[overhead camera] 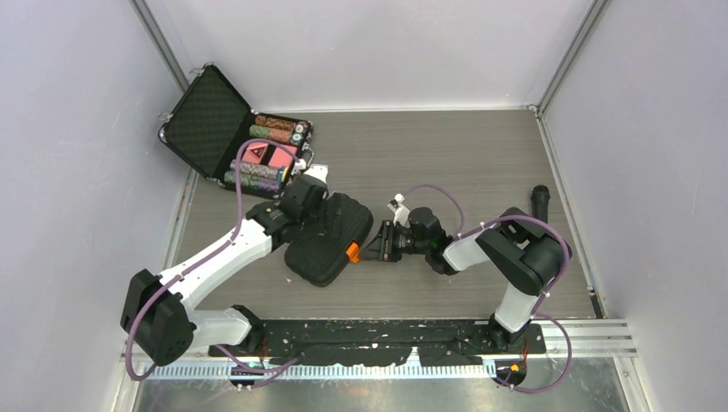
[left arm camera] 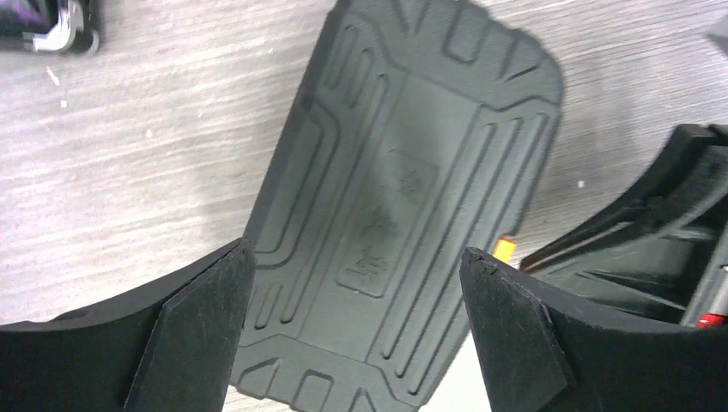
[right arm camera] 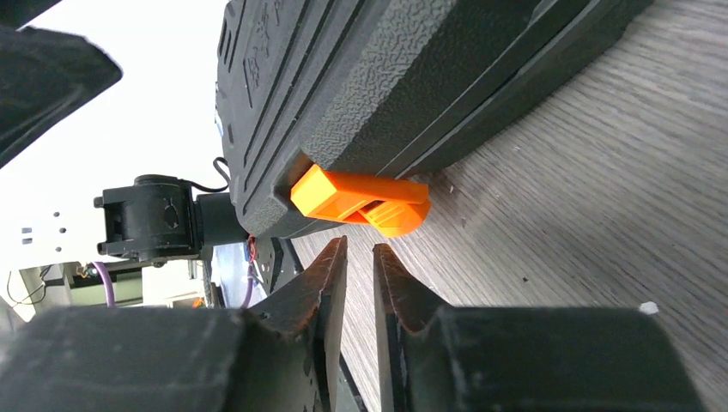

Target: Pack the tool kit

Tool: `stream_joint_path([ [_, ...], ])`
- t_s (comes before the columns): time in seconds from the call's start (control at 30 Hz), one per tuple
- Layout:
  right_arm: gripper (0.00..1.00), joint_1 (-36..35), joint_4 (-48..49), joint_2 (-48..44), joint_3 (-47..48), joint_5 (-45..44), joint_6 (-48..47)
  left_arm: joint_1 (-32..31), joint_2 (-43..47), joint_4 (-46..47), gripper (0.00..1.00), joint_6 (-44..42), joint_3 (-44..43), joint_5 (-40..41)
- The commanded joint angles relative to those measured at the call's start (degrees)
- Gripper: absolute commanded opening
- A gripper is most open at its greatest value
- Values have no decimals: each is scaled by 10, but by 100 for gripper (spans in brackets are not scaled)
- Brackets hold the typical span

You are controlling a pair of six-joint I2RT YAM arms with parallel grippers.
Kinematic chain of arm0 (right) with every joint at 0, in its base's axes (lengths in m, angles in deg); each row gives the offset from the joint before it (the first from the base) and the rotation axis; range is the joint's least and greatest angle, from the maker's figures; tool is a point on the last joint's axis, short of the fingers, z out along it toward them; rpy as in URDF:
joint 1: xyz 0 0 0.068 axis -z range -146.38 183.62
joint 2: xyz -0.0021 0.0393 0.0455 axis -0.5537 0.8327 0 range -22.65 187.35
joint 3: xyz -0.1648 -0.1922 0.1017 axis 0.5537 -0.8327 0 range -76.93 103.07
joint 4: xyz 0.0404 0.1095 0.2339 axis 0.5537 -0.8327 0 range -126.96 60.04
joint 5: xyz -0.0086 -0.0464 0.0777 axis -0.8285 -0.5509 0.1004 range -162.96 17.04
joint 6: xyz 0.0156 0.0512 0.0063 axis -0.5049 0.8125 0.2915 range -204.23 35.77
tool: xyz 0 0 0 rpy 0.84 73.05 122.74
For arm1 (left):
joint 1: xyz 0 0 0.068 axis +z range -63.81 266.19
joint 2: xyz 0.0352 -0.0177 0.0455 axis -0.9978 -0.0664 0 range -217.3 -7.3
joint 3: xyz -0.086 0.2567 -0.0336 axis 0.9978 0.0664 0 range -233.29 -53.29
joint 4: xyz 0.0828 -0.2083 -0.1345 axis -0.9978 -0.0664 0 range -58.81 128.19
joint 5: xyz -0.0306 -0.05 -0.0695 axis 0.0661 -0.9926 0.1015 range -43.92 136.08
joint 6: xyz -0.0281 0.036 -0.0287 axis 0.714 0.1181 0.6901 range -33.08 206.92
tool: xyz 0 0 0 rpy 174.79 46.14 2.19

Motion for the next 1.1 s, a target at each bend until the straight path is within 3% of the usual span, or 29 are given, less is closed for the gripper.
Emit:
stream_joint_path([
  [0.0, 22, -4, 16, 15, 16, -9, 0, 52, 1, 16, 91, -7, 28, -78],
  [0.3, 9, -9, 36, 65, 40, -12, 12, 112, -28, 57, 83, 22, 86, -146],
  [0.5, 6, -10, 67, 103, 53, -24, 23, 118, -52, 78, 77, 35, 113, -156],
  [0.8, 5, -11, 102, 136, 70, -47, 27, 118, -109, 111, 69, 61, 133, -249],
  [0.97, 7, 4, 86, 94, 39, -77, -3, 117, -96, 126, 69, 86, 141, -263],
  [1.07, 11, 48, 55, 21, -13, -93, -27, 114, -93, 137, 70, 104, 131, -271],
])
